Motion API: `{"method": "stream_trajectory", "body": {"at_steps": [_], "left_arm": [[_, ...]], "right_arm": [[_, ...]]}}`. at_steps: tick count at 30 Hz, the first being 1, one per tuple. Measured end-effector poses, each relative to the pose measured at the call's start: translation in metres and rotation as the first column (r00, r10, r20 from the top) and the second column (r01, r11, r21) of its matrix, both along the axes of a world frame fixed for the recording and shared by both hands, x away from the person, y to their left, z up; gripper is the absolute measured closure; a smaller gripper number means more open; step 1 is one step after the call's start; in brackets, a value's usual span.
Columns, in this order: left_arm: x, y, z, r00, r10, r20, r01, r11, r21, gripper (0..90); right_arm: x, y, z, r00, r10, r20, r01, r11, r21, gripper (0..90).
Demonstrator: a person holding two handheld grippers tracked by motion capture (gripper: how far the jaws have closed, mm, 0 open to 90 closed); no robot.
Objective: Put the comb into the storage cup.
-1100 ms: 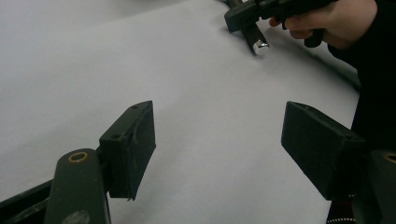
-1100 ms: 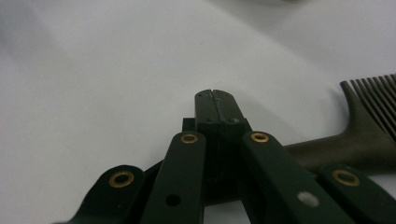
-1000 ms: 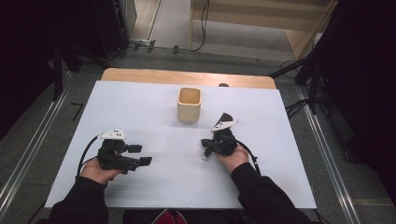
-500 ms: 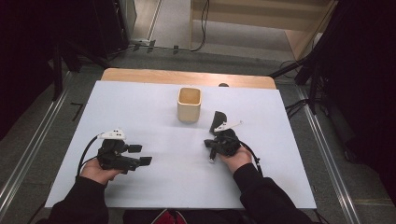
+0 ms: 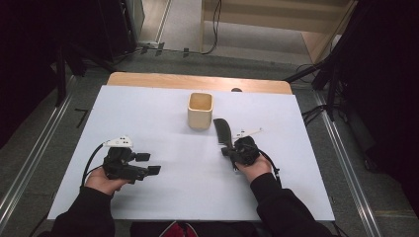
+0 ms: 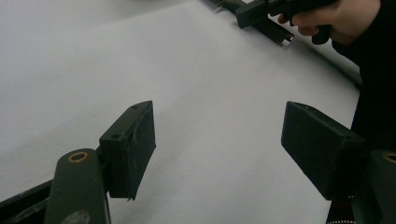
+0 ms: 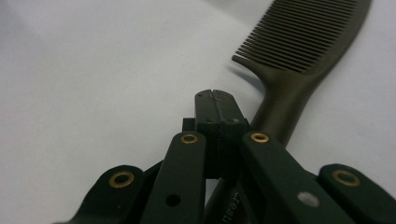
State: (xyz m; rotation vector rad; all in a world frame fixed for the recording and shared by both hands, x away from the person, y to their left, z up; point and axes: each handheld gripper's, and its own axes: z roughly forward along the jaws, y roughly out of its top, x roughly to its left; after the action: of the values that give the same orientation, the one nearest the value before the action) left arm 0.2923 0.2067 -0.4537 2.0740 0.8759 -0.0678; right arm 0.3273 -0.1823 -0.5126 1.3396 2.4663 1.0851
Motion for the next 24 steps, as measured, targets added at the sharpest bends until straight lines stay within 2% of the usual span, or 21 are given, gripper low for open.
{"method": "stream_trajectory", "body": {"at_steps": [13, 24], "left_arm": [[0.0, 0.0, 0.0, 1.0, 0.0, 0.0, 0.0, 1.0, 0.0, 26.6], [0.0, 0.0, 0.0, 1.0, -0.001, 0.0, 0.001, 1.0, 0.0, 26.5]], "right_arm": [[-0.002, -0.011, 0.001, 0.9999, -0.014, -0.002, 0.014, 0.9997, -0.018, 87.7], [0.002, -0.028, 0.001, 0.9982, -0.059, -0.009, 0.058, 0.998, -0.023, 87.6]]}}
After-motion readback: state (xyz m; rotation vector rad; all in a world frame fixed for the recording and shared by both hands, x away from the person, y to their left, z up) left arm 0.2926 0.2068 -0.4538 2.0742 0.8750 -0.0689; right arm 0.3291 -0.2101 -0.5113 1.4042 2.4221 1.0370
